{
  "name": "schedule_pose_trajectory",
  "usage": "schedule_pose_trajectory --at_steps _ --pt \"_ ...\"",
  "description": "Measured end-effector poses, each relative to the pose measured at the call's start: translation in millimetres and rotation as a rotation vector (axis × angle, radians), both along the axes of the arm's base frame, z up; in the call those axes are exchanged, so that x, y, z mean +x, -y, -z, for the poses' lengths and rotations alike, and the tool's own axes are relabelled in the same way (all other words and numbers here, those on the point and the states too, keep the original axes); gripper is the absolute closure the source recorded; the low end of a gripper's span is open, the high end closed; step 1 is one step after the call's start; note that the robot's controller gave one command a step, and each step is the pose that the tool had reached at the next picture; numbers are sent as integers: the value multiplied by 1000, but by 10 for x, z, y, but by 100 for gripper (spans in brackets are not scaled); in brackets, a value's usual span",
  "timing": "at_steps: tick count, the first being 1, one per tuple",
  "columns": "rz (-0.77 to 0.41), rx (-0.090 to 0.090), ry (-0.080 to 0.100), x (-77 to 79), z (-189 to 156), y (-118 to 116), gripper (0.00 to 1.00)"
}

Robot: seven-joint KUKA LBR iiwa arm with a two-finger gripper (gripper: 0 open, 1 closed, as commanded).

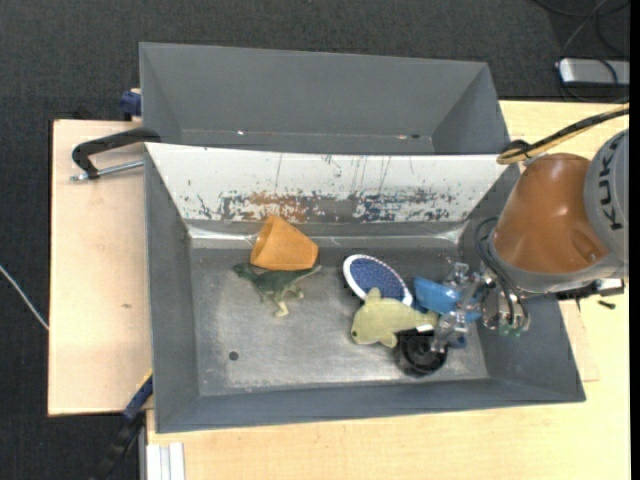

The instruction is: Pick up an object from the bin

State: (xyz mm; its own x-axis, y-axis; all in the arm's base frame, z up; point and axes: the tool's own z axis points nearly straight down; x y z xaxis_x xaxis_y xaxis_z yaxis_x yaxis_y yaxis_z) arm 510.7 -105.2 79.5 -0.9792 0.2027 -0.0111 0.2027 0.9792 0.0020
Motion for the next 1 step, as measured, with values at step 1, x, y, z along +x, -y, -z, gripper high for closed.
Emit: schedule_pose_trajectory --at_steps 1 --pt "-49 -2 3 57 -1356 -68 100"
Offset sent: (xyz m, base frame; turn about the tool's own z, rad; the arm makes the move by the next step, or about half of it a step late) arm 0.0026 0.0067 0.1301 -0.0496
